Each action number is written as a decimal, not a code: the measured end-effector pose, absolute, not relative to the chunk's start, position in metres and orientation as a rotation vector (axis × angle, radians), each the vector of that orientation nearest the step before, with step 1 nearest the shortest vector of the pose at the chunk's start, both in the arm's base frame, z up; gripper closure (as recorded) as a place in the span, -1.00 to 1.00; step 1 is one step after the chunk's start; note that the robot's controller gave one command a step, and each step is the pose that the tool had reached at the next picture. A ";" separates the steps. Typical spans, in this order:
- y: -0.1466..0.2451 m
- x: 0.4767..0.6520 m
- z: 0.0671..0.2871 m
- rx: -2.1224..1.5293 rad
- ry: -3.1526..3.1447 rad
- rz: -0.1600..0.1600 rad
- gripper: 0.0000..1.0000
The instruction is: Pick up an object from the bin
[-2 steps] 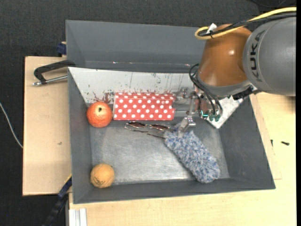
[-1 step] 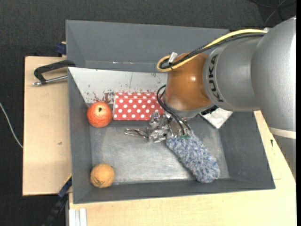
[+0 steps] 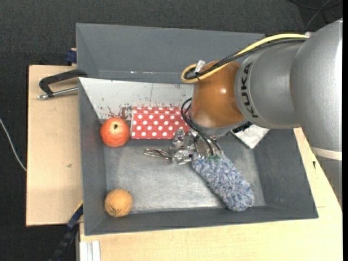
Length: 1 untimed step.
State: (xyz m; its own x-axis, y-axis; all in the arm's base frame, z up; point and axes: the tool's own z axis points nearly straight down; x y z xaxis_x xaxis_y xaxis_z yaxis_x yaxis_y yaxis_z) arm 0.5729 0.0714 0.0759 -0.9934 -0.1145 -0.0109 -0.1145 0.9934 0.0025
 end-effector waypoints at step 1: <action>0.082 0.573 0.261 -0.277 3.114 0.003 1.00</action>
Offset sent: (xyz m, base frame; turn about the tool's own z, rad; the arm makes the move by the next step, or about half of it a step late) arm 0.0000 0.0000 0.0000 0.0000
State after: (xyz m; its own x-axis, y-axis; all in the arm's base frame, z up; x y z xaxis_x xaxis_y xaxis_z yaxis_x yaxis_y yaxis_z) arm 0.5733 0.0821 0.2610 -0.9842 -0.1766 -0.0159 -0.1766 0.9843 0.0002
